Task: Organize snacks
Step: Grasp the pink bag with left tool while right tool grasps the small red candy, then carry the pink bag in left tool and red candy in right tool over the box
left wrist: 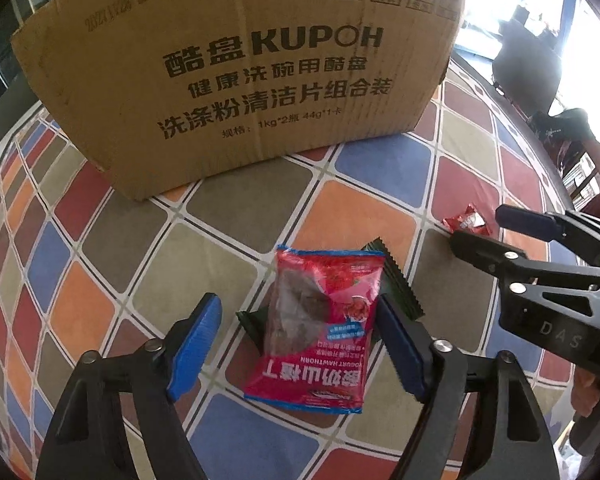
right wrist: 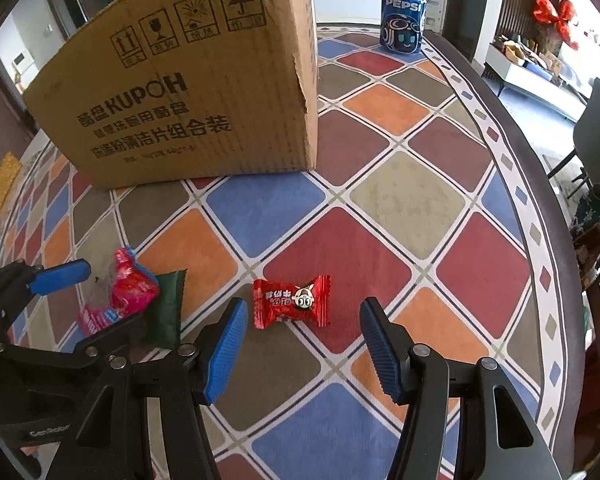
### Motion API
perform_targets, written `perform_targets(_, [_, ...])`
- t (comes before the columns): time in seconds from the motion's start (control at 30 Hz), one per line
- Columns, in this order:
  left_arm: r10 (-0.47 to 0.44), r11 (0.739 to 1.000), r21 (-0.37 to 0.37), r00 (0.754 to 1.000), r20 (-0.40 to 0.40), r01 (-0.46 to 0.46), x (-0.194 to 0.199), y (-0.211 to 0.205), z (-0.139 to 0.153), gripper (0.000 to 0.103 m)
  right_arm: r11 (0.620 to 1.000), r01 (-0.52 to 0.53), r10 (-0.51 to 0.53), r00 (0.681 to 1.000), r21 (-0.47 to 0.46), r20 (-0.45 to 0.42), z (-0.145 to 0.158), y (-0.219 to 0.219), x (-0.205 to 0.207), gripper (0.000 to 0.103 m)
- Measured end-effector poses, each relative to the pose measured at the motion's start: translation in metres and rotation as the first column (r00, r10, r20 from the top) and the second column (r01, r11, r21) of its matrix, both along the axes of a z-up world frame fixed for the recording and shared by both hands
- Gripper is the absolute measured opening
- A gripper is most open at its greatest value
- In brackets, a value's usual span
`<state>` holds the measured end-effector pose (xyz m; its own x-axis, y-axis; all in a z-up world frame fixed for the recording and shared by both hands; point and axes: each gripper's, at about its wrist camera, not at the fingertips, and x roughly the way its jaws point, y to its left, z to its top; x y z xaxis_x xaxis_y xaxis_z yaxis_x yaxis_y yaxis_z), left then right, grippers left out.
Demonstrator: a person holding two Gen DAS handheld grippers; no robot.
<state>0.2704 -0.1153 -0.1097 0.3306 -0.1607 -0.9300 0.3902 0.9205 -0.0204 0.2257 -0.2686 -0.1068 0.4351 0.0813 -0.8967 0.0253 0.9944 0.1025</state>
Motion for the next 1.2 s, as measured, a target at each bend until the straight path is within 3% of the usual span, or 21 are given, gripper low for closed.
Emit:
perform_targets(0.23, [0.019, 0.999, -0.032, 1.000, -0.017, -0.020, 0.006, 0.004, 0.000, 0.051, 1.000, 0.004, -0.004, 1.000, 0.006, -0.005, -0.005, 0.001, 0.006, 0.059])
perform_targets(0.33, [0.032, 0.998, -0.045, 0.999, -0.020, -0.033, 0.010, 0.009, 0.001, 0.047, 1.000, -0.002, 0.002, 1.000, 0.007, -0.001, -0.005, 0.003, 0.006, 0.059])
perform_targets(0.47, [0.044, 0.997, -0.058, 0.999, -0.016, -0.045, 0.008, 0.015, 0.003, 0.045, 1.000, -0.007, 0.007, 1.000, -0.001, 0.006, -0.005, 0.007, 0.005, 0.059])
perform_targets(0.5, [0.046, 0.997, -0.059, 0.999, -0.015, -0.046, 0.007, 0.017, 0.003, 0.045, 1.000, -0.007, 0.007, 1.000, -0.008, 0.009, -0.005, 0.008, 0.004, 0.056])
perform_targets(0.53, [0.048, 0.997, -0.061, 0.999, -0.015, -0.048, 0.005, 0.018, 0.004, 0.045, 1.000, -0.006, 0.007, 1.000, -0.014, 0.013, -0.005, 0.008, 0.004, 0.045])
perform_targets(0.67, [0.054, 0.996, -0.069, 0.998, -0.016, -0.055, 0.002, 0.021, 0.005, 0.044, 0.999, 0.000, 0.001, 1.000, -0.032, 0.026, -0.005, 0.008, 0.002, 0.030])
perform_targets(0.93, [0.060, 0.994, -0.092, 0.998, 0.014, -0.058, -0.009, 0.022, 0.019, 0.043, 1.000, 0.005, -0.004, 0.998, -0.020, 0.055, 0.004, 0.004, -0.002, 0.027])
perform_targets(1.2, [0.072, 0.987, -0.148, 0.995, 0.064, -0.062, -0.020, 0.028, 0.048, 0.043, 1.000, -0.026, 0.024, 0.991, 0.008, 0.129, 0.036, 0.013, -0.014, 0.027])
